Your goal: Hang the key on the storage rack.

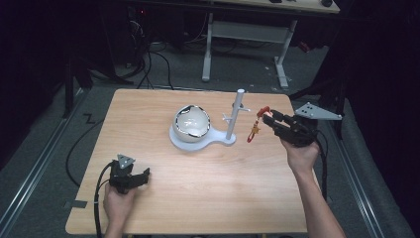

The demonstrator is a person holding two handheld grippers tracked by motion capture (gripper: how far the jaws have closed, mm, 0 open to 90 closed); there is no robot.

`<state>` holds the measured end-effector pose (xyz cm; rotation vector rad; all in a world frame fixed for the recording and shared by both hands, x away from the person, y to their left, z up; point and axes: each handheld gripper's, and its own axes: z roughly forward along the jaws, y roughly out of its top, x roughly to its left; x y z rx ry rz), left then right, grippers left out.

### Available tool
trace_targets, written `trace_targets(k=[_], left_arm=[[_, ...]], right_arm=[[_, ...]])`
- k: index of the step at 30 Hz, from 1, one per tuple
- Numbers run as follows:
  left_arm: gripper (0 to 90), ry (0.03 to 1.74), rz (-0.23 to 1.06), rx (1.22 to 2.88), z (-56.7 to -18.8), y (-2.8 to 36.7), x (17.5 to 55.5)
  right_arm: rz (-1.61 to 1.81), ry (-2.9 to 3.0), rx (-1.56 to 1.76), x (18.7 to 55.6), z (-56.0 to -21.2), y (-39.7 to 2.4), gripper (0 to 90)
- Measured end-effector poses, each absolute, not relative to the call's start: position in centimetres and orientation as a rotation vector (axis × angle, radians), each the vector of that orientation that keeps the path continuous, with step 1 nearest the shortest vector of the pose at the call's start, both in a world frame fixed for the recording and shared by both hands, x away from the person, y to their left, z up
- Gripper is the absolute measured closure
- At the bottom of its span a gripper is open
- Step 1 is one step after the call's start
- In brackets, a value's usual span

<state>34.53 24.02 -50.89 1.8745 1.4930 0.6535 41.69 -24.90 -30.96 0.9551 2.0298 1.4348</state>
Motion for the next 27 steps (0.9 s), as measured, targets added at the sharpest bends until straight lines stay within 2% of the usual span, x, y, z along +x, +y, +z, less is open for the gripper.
trace_targets(k=[27], left_arm=[[21.7, 1.492, 0.653, 1.875, -50.9, 24.0, 34.5]], right_arm=[[1.438, 2.043, 0.949, 43.9, -29.7, -22.5, 65.2]])
